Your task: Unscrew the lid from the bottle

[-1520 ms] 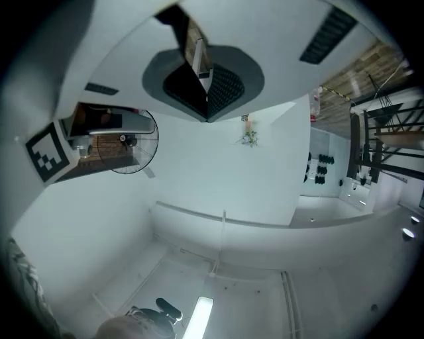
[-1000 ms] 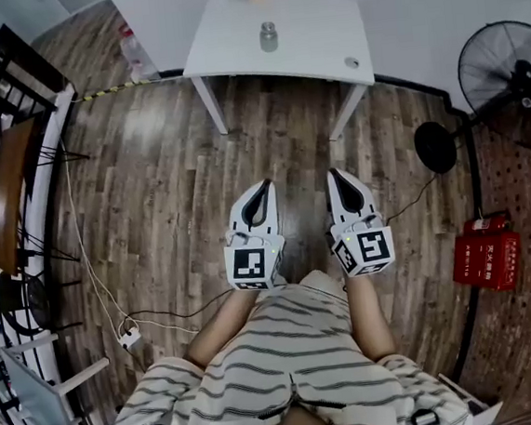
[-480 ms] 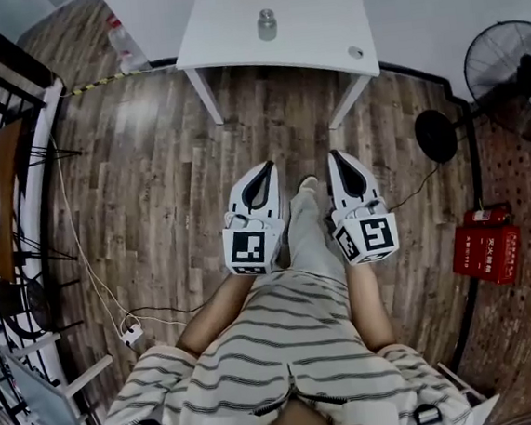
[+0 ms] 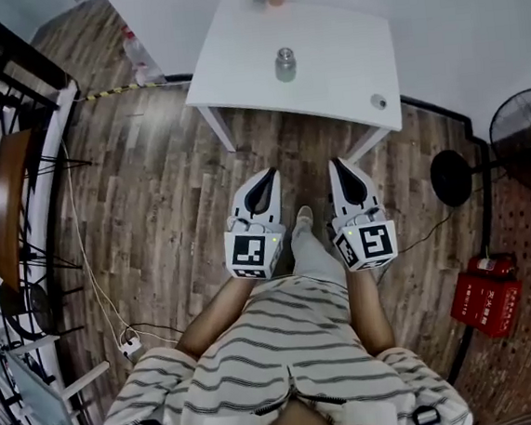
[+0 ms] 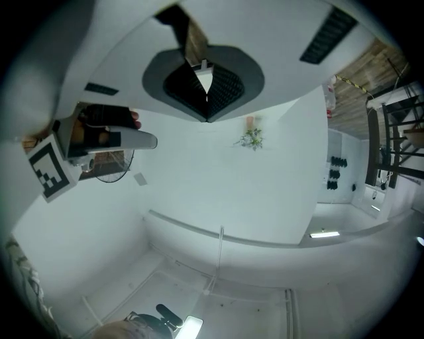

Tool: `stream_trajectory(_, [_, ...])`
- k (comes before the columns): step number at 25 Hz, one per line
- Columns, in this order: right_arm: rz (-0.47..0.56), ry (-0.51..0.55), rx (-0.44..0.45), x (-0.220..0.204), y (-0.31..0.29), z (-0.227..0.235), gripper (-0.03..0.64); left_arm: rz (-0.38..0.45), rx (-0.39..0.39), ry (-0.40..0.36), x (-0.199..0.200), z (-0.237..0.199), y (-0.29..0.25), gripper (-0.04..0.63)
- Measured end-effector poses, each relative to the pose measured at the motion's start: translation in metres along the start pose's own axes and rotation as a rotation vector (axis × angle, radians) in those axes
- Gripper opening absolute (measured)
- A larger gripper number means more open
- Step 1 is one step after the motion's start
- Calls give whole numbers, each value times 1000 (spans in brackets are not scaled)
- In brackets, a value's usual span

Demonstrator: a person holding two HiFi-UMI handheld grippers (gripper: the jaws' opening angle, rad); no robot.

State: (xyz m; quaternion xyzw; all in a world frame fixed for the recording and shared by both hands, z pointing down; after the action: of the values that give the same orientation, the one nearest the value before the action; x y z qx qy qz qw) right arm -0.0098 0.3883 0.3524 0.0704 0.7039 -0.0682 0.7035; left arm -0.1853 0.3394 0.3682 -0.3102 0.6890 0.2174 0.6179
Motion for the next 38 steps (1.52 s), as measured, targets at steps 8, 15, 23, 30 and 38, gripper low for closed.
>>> stream_trajectory(8, [-6,-10,57,9,-95,94,11,-7,63,6,17,-17,-121,-2])
stream_trajectory(15, [-25,-28,122,5,-146,144,11,-16,128,25,20,-22,-184,-2])
stream_trajectory(23, [-66,-35,183,-15,-181,163,9,-50,176,16,11,-35,-217,-2])
stream_trajectory(30, [-99,-48,206,-36,-224,170,9,-83,172,4,-6,-63,-251,0])
stream_trajectory(38, [-143,-46,236,-68,-270,183,9,-143,143,2,-42,-93,-295,18])
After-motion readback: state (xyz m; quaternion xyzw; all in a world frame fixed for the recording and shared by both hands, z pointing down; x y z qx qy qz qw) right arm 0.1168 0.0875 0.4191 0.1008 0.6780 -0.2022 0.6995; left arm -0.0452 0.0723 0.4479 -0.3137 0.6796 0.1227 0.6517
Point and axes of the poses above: the fingertips, and each gripper's own axes: y backward along the fingers, z to its right, x out of its top, the point moved 8 cm from there along y, backward along the fingers, and after that the axes turned 6 degrees about y, right-handed, at the moved point
